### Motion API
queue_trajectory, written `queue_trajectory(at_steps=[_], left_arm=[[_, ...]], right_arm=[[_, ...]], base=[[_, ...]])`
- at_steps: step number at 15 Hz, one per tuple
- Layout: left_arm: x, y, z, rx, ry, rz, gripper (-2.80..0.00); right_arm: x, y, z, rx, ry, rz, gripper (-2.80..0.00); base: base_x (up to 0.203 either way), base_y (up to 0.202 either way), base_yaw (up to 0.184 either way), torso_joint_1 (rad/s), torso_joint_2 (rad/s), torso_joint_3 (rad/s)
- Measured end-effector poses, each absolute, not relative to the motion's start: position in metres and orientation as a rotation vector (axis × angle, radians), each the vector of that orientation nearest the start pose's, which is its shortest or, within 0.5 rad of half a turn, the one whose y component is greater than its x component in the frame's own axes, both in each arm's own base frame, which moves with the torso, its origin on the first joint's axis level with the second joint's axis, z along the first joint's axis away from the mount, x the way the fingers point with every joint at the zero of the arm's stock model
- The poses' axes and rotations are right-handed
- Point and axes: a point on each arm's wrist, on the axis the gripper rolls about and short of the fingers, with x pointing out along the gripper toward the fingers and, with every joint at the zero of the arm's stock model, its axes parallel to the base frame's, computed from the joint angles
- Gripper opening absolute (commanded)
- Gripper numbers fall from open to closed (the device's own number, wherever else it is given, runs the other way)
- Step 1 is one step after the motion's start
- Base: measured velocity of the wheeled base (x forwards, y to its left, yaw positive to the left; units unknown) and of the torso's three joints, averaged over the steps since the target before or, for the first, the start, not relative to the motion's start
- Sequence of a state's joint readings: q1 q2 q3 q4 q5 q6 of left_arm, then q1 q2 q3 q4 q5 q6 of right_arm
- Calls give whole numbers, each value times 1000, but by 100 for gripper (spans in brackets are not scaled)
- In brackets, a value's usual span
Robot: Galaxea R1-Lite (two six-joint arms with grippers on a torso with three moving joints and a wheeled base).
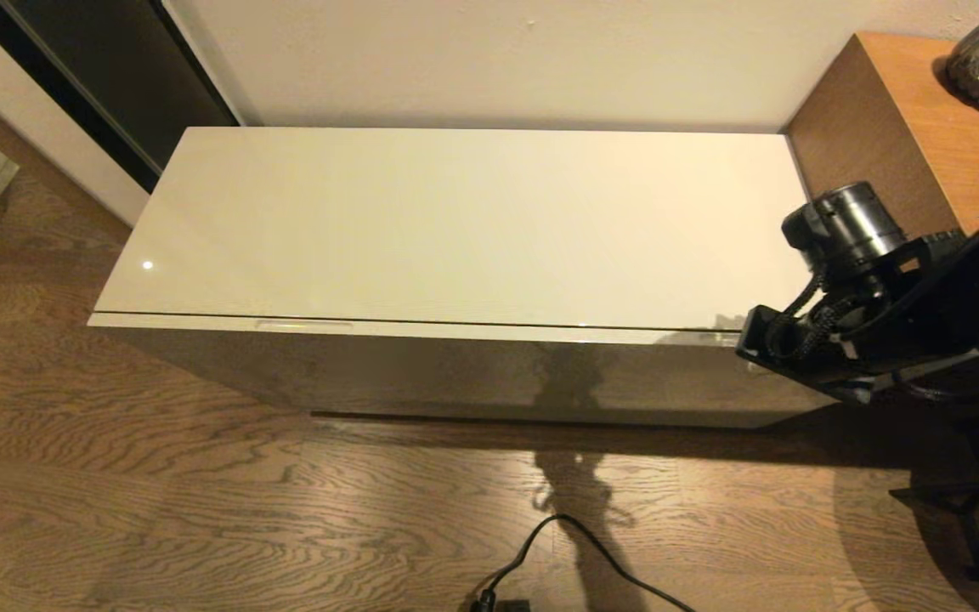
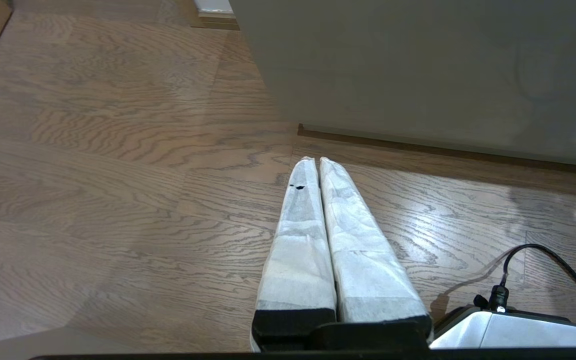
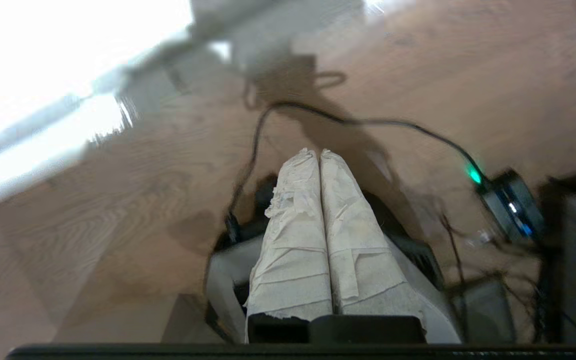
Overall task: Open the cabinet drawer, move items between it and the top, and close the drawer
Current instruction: Close the drawer, then open the drawer
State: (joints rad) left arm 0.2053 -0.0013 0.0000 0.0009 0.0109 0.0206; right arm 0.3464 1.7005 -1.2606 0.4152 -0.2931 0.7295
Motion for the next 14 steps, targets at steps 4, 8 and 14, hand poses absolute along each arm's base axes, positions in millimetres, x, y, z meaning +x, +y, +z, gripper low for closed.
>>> queue_trajectory(at_steps=[4,8,14], left_arm=[[-22,-4,75,22,3,217,-280],[-23,-4,75,-15,-3,225,-280],[-23,-4,76,-18,-4,226,-280]], right_arm=[[194,63,243,463,761,-269,-280],[57,8,270,457,674,-367,-280],[-122,-5,216,218,658,-431,-280]], base=[[0,0,0,0,0,0],[0,0,0,0,0,0],[0,0,0,0,0,0]])
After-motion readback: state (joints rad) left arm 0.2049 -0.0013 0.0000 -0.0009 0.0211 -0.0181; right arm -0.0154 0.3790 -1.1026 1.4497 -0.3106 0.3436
